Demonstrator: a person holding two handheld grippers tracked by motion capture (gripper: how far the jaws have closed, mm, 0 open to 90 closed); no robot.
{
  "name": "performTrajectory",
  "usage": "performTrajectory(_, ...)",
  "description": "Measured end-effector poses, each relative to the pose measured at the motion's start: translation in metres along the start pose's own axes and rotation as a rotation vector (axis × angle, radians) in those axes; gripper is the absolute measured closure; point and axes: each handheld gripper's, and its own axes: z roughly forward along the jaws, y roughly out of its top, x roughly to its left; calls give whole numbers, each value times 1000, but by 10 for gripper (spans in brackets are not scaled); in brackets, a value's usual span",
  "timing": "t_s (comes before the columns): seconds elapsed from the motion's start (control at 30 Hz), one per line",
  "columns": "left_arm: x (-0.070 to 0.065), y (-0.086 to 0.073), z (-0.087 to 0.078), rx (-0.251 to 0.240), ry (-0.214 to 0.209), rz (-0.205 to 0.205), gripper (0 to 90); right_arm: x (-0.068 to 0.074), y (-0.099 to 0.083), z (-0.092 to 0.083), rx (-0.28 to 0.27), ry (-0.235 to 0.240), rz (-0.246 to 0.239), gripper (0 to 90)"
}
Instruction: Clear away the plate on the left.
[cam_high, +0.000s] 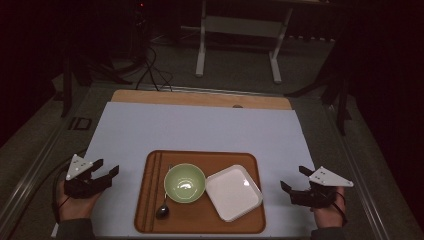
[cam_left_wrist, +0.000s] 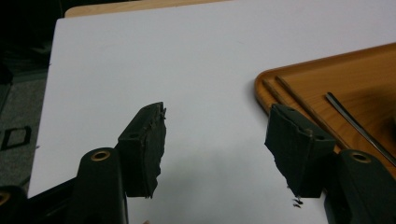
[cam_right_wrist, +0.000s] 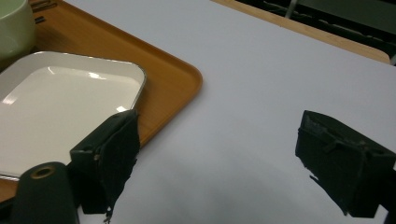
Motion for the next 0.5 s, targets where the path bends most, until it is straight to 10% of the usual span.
performTrajectory(0.5,-11,3,4,6,-15,39,371,-1,0,-1,-10,-4,-2,137)
